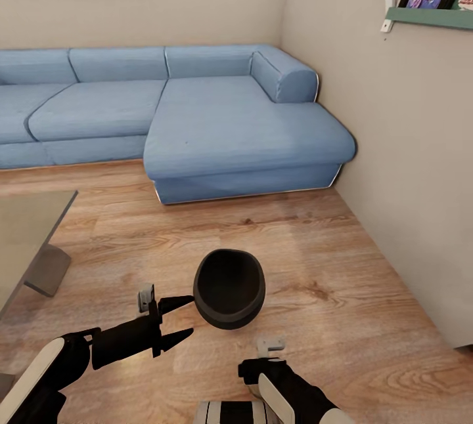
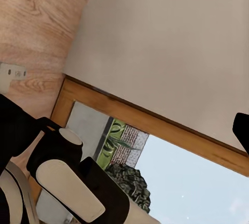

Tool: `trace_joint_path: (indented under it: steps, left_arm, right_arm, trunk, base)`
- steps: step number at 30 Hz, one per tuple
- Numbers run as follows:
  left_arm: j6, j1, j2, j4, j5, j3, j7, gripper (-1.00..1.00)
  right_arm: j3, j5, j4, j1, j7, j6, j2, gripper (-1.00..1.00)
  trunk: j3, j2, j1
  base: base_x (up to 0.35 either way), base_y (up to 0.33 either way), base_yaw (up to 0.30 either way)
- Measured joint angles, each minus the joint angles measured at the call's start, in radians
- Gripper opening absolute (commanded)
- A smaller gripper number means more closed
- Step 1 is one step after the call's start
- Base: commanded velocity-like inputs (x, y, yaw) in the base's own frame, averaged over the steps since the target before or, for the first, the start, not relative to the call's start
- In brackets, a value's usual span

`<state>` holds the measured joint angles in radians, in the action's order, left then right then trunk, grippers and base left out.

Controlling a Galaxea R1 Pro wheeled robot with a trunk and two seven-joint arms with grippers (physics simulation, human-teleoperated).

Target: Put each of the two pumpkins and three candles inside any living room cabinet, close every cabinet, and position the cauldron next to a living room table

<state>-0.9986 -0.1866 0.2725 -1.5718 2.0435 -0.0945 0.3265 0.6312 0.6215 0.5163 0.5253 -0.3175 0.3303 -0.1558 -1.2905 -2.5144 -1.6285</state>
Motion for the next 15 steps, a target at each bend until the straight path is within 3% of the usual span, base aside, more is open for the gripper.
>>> trace_joint_path:
  steps: [15]
  left_arm:
    - [0.000,0.000,-0.001,0.000,0.000,-0.007,0.000,1.00]
  right_arm:
    - [-0.004,0.004,-0.001,0.000,0.006,0.000,0.005,1.00]
  trunk:
    - [0.000,0.000,0.000]
  base:
    - [0.000,0.000,0.000]
